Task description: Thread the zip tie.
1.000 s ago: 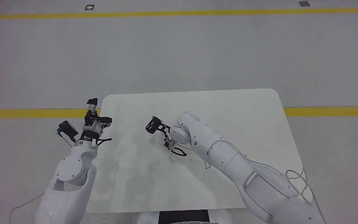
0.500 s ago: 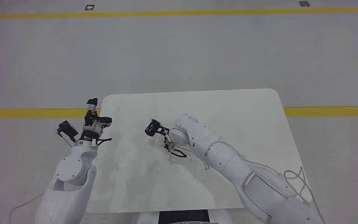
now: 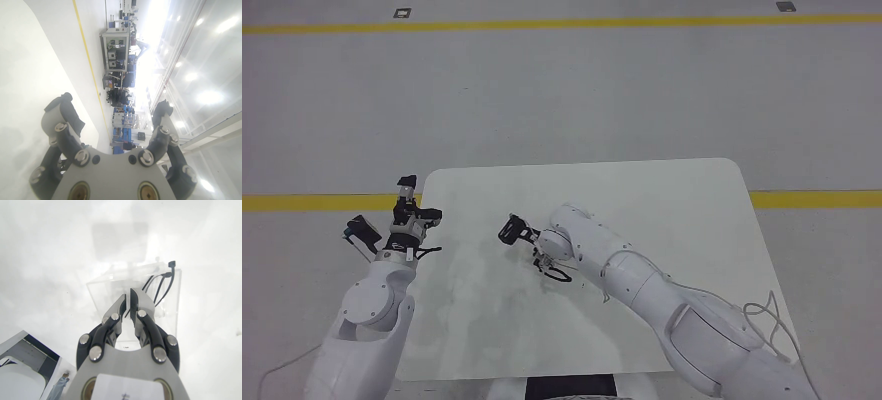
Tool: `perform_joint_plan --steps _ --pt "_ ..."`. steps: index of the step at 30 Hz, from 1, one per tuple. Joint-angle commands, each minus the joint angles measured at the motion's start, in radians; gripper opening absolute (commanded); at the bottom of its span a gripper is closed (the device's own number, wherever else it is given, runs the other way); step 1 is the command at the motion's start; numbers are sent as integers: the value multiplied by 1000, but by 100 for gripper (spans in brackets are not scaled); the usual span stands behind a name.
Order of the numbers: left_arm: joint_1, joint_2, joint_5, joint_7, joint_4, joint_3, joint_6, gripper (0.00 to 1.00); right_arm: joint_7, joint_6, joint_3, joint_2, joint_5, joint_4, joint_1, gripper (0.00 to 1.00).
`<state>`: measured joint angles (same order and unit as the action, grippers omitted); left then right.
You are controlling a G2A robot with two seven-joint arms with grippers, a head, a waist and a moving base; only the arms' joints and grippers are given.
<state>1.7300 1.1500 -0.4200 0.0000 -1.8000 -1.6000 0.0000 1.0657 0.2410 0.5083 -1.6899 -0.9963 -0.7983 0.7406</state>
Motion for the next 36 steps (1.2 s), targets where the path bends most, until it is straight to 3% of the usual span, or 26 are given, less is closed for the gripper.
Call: perform_joint_plan --steps 1,9,20,23,26,36 --pt "0 0 0 0 0 0 0 100 0 -9 -1 -3 -6 0 -4 13" --pt "0 0 0 0 0 0 0 100 7 -36 5 -5 -30 -15 -3 15" --pt "0 0 0 0 0 0 0 100 29 -49 12 -16 -23 23 -2 15" --pt "0 0 0 0 0 0 0 100 27 -45 13 -21 -19 33 -4 11" --pt "0 0 0 0 0 0 0 100 25 -44 12 -25 -19 41 -6 0" --pt "0 0 0 0 0 0 0 100 35 -51 22 -27 -31 23 -7 0"
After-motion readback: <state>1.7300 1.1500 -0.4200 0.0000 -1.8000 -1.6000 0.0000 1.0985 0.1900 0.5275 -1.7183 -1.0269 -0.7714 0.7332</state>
